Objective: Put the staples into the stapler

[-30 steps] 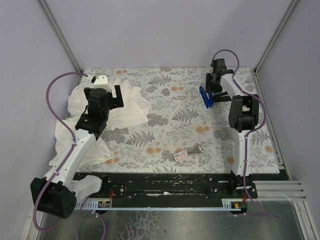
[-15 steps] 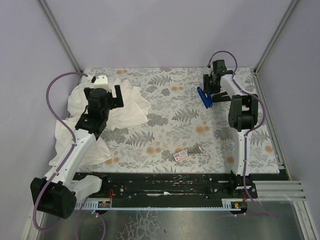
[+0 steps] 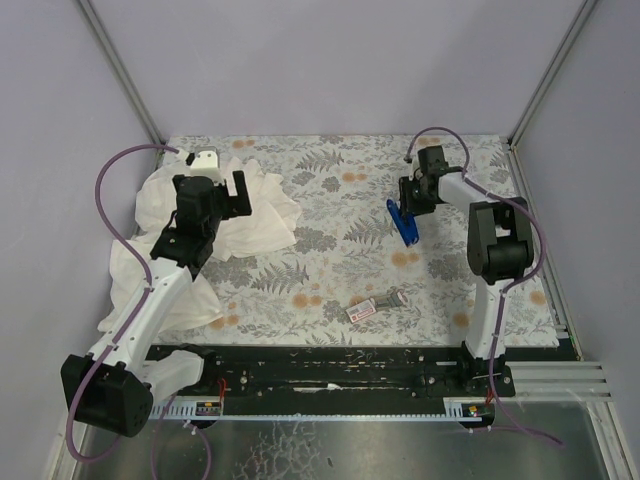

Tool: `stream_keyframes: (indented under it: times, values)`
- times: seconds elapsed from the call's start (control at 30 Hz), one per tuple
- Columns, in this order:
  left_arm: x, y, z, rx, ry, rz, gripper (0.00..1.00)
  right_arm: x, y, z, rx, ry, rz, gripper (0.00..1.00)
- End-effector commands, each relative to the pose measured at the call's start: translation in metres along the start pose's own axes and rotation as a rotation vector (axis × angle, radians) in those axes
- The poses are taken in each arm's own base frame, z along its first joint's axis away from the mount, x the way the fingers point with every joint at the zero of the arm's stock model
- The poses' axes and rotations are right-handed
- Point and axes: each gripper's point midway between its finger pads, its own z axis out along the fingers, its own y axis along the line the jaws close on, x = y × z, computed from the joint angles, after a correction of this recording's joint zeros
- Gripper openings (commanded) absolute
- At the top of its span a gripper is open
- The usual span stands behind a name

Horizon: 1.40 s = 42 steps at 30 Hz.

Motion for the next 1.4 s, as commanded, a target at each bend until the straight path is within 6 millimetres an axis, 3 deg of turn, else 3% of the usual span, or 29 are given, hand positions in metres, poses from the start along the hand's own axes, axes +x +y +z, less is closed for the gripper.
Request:
stream_keyframes:
  times: [0.0,0.1,0.2,0.4,0.6,0.87,1.23,1.37]
  values:
    - [-0.013,-0.019,0.001,0.085,-0.044,-0.049,0.98,0.038,0.031,-0.013,0.024,0.049,-0.021,0.31]
    - [-0.021,-0.037,-0.006,0.157,-0.048,-0.108,0.96,0.044,0.048,-0.026,0.012,0.006,-0.010,0.29]
    - [-0.025,-0.071,-0.014,0.294,-0.027,-0.227,0.94,0.048,0.063,-0.037,-0.012,-0.047,-0.028,0.26]
    - [-0.002,-0.143,-0.032,0.543,0.096,-0.444,0.90,0.039,0.082,-0.062,-0.073,-0.190,-0.074,0.21]
    - [0.019,-0.192,-0.042,0.735,0.210,-0.578,0.83,0.032,0.111,-0.085,-0.195,-0.339,-0.129,0.18]
    - [0.047,-0.233,-0.044,0.888,0.365,-0.653,0.80,0.030,0.155,-0.114,-0.351,-0.482,-0.223,0.16]
    - [0.064,-0.279,-0.019,0.866,0.512,-0.767,0.81,0.025,0.173,-0.118,-0.326,-0.586,-0.299,0.14]
    - [0.075,-0.284,-0.007,0.808,0.556,-0.813,0.72,0.024,0.174,-0.120,-0.253,-0.626,-0.324,0.14]
